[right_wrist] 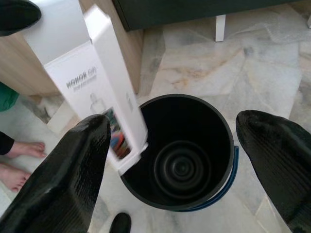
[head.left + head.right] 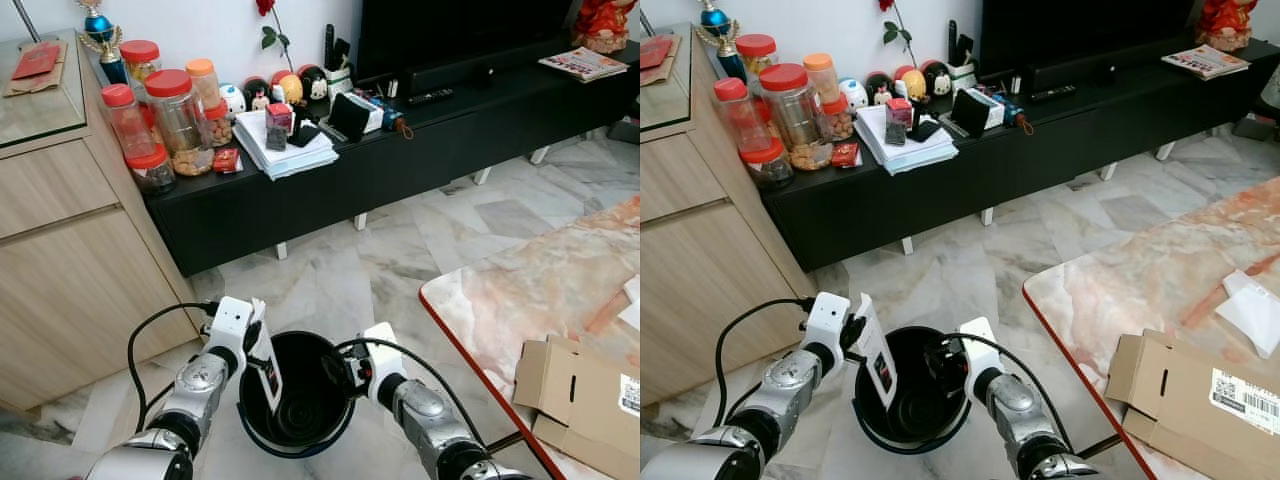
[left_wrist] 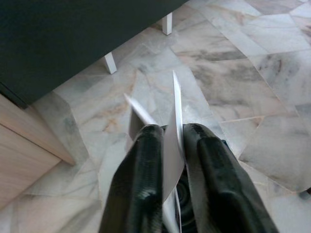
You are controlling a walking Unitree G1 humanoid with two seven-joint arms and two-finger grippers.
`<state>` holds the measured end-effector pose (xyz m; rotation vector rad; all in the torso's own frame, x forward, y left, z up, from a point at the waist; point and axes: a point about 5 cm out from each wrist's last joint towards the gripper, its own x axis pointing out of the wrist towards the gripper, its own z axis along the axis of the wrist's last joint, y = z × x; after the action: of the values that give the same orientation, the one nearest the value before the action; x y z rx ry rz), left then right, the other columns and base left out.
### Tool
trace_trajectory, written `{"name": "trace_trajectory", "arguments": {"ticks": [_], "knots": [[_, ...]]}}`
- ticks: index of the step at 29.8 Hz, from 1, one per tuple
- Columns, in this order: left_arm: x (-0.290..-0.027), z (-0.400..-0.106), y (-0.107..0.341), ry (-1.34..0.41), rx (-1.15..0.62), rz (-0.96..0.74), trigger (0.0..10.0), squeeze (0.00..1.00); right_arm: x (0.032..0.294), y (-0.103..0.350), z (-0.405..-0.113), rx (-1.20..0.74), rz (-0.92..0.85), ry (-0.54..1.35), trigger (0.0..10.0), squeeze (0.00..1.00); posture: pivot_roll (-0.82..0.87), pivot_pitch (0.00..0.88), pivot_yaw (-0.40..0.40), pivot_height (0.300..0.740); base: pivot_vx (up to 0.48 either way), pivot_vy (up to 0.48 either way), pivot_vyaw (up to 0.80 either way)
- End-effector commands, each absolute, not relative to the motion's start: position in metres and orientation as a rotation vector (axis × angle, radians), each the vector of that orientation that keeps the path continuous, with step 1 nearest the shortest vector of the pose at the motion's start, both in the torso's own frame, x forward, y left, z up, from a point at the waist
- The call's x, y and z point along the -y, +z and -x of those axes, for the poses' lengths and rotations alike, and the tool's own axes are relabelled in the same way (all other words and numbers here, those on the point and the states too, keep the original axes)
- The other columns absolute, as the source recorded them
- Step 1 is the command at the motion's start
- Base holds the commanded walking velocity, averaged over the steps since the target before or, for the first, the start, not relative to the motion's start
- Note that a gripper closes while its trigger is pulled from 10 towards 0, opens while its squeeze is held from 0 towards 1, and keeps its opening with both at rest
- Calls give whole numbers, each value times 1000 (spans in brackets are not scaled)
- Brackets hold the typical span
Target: Picking trash to rubbish bin
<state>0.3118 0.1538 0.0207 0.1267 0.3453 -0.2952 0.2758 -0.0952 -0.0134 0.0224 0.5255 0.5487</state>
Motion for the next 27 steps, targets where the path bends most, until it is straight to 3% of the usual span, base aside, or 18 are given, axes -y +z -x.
{"name": "trace_trajectory", "arguments": {"ticks": [1,14,16,27], "knots": [[-155,-310,17,-301,-371,-124,10000,1000,95,-13,-276,-519,-28,550,10000,0,-104,85,-5,740,0,0,0],[-157,-309,17,-299,-372,-142,10000,1000,96,-14,-275,-525,-30,546,10000,0,-102,83,-6,740,0,0,0],[-157,-308,15,-297,-375,-152,10000,0,97,-14,-275,-527,-31,544,10000,0,-97,82,-5,740,0,0,0],[-169,-301,9,-196,-398,-147,10000,0,99,-18,-272,-544,-33,522,10000,0,-89,78,2,740,0,0,0]]}}
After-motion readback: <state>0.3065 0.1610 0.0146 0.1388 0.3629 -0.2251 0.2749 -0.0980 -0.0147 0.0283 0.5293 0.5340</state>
